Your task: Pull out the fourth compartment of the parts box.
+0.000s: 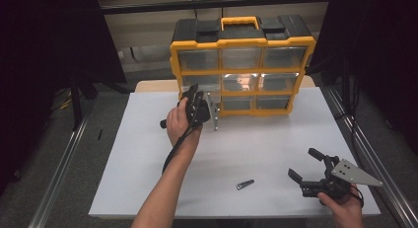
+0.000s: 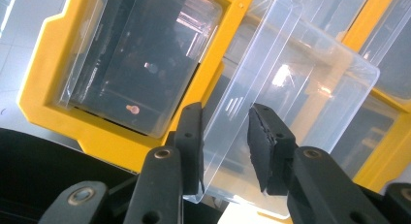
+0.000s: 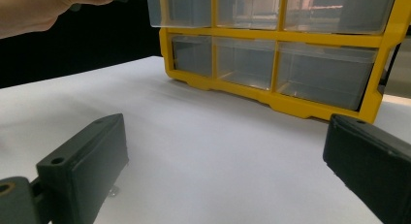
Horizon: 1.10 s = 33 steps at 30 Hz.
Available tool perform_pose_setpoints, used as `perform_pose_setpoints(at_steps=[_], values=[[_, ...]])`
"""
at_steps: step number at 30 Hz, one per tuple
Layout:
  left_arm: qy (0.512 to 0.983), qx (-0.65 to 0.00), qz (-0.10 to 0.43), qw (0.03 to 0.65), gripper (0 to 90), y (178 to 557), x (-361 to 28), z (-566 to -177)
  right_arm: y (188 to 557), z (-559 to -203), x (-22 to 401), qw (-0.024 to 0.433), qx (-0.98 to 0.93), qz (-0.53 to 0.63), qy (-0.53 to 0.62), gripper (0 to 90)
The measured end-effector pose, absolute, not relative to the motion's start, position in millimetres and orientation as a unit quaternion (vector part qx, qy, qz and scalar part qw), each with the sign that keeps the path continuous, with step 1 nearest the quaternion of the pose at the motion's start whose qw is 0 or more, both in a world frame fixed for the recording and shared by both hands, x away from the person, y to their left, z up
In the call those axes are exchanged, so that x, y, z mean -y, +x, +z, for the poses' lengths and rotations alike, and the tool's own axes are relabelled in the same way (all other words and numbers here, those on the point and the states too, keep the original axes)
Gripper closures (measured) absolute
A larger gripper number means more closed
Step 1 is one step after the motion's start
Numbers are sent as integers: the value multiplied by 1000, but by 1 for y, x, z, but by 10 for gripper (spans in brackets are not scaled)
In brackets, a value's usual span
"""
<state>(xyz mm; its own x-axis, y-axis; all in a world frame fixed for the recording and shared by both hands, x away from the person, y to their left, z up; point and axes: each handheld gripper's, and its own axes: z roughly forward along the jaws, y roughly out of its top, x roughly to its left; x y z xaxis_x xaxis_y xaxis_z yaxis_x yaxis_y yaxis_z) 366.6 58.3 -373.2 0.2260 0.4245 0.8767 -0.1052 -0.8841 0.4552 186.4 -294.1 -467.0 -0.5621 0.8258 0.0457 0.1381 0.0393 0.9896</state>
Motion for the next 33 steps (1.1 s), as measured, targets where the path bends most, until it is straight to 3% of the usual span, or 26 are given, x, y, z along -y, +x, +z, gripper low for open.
perform_pose_setpoints(at_steps=[33], values=[[751, -106, 607, 237, 665, 356, -62, -374, 186, -466, 294, 295, -657, 589, 368, 20]])
